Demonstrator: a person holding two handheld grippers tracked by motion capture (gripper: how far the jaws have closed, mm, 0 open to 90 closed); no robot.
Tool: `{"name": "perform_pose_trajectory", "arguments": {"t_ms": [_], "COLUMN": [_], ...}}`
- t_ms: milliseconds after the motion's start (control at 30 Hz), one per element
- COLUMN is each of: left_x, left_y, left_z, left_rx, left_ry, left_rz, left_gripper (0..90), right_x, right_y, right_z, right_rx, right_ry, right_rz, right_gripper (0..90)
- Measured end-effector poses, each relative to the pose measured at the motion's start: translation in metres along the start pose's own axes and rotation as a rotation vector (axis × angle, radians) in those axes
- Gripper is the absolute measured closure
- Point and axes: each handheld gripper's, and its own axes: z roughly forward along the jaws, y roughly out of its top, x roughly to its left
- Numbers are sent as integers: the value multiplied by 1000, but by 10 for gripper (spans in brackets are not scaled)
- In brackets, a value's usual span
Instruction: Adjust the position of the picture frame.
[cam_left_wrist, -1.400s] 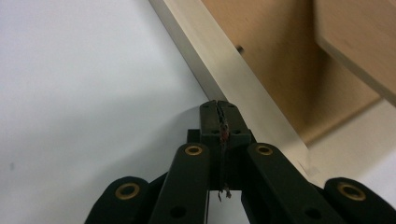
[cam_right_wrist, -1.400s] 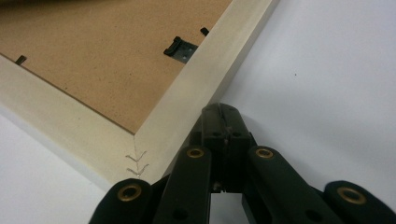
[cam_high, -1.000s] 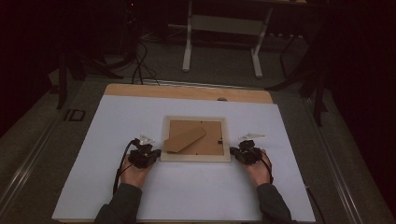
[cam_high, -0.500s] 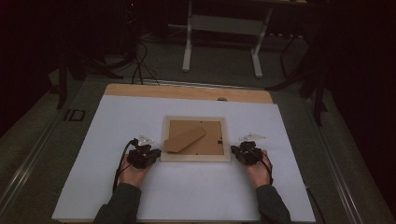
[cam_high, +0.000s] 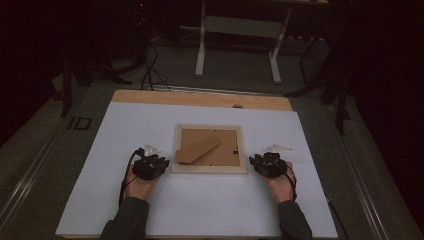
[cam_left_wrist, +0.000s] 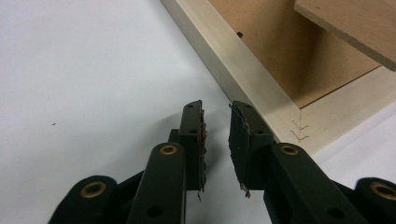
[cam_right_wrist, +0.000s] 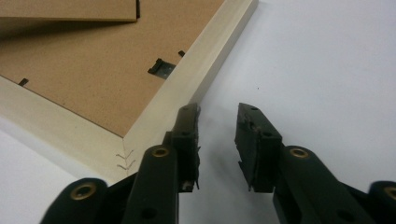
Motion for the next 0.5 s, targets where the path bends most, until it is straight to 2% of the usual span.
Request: {"name": "perform_pose_trajectory", "arguments": {"t_ms": [500], "left_x": [3], "left_y": [3], "left_z": [-7], "left_rx": [-26], "left_ry": [1], "left_rz": [-11], "left_gripper": [740], "right_x": [0], "right_y": [-2], "right_z": [0], "right_rx": [1], "right_ry": [23], "right_rz": [3], "right_gripper": [601]}}
